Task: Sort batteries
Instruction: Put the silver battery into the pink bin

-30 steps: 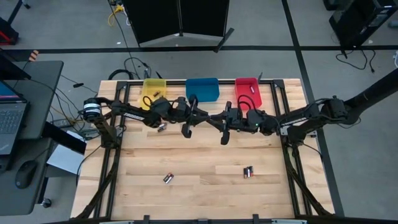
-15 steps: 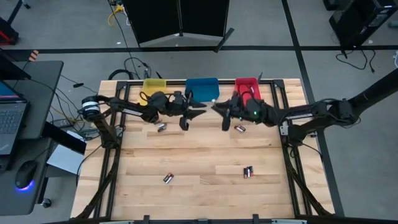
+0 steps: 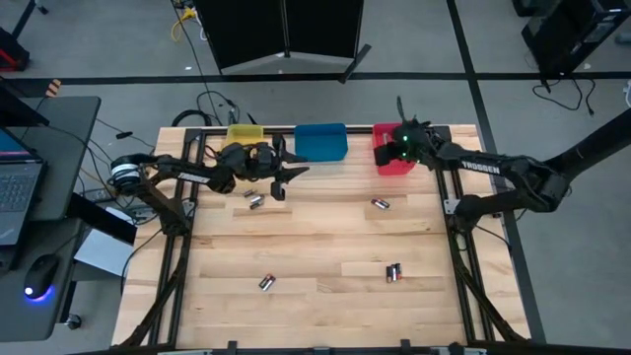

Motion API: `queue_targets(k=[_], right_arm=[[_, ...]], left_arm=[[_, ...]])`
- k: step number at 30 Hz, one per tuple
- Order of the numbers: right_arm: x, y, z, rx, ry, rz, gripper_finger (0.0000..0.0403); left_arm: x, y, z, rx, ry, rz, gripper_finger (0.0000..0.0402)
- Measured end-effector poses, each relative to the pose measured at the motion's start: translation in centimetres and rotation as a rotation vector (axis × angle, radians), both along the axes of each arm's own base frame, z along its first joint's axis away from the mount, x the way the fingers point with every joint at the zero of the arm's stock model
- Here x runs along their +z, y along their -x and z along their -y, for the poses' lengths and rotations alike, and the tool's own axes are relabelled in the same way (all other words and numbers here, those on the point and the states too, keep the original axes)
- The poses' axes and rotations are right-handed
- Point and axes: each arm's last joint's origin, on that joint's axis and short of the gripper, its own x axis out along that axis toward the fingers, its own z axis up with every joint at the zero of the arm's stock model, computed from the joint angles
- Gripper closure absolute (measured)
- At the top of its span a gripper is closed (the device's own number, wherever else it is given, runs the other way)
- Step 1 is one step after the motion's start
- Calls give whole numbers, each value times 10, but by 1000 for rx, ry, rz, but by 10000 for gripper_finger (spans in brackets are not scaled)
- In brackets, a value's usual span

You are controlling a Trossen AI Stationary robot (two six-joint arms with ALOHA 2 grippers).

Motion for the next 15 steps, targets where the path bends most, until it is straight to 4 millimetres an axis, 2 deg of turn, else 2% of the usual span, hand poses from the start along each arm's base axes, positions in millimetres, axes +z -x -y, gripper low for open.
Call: queue_targets(k=[3,6,15], right_arm=[[-8,10,15,-38,-73,-8,338],[-11,10,29,-61,-145,-78,338],[-9,-14,68,-34,-312,-266,338]], left_arm=[[-1,4,-4,20,-2,-1,280],[-2,5,-8,32,1,-9,280],[-1,6,-9,44,-23,-3,279]])
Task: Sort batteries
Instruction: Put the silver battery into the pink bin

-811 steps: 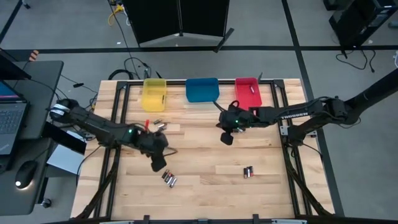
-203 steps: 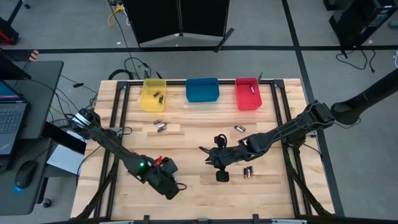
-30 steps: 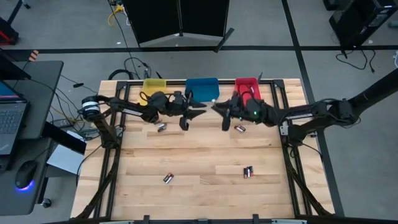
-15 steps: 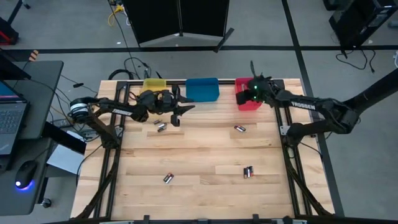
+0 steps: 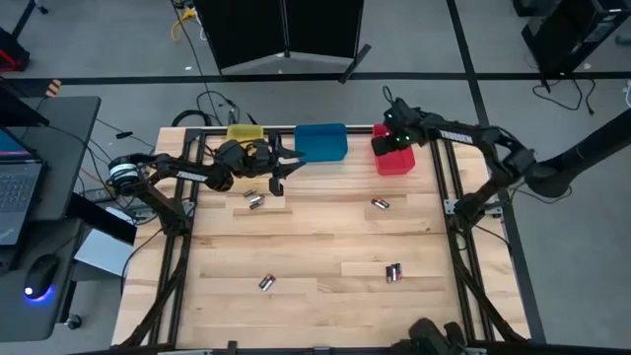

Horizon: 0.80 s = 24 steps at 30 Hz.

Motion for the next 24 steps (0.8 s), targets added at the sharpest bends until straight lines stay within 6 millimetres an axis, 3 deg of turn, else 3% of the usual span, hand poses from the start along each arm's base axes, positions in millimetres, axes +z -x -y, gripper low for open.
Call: queue_targets(k=[10,17,24], right_arm=[[-24,-7,22,-1,-144,-99,338],[-34,-6,26,-3,-184,-102,335],[-34,-5,25,34,-190,-113,254]], left_arm=[[5,1,1,-4,-22,50,280],[6,2,2,-26,-26,44,282],[1,0,1,-39,-1,-7,282]])
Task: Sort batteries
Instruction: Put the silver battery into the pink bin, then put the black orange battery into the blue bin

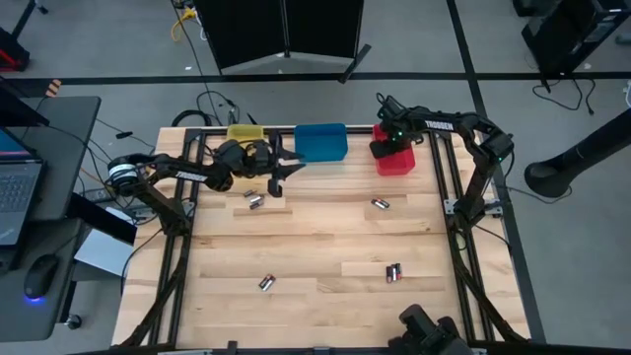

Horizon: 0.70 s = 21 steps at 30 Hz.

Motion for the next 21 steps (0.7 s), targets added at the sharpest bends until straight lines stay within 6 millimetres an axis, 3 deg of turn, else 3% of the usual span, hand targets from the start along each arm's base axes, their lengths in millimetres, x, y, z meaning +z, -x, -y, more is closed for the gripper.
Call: queue_targets(k=[6,11,15,21], right_arm=[[13,-1,-1,58,-27,-83,212],[50,-11,-8,149,34,-138,210],[84,-21,-26,254,99,-102,234],[122,-39,-83,452,121,0,319]], left_arm=[[-5,-1,-1,-1,24,-52,282],[-5,-1,-1,-1,24,-53,283],[-5,-1,0,-1,24,-52,283],[-5,-1,0,-1,24,-51,282]])
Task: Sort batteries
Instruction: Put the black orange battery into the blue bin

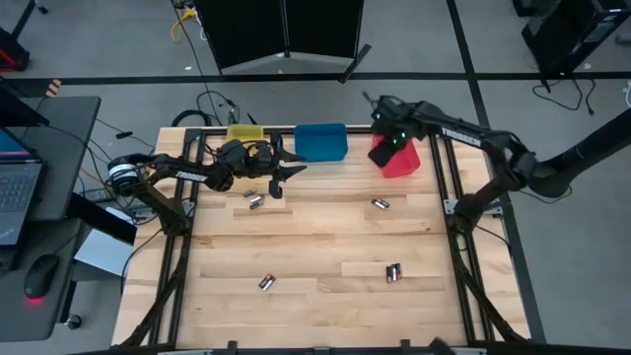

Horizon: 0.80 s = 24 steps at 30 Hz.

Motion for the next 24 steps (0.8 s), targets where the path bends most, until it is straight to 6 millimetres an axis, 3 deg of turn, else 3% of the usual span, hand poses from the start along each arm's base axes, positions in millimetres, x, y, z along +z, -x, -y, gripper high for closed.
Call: queue_targets(k=[5,15,20,24], right_arm=[[11,-17,-58,189,-22,-19,391],[10,-42,-163,506,-142,1,386],[10,-40,-208,565,-166,-3,396],[4,-38,-237,500,-198,-31,384]], left_arm=[[0,0,0,-1,6,0,282],[-2,0,0,-3,29,-17,282],[-7,-1,0,-4,52,-63,282],[-10,-2,0,0,40,-97,282]])
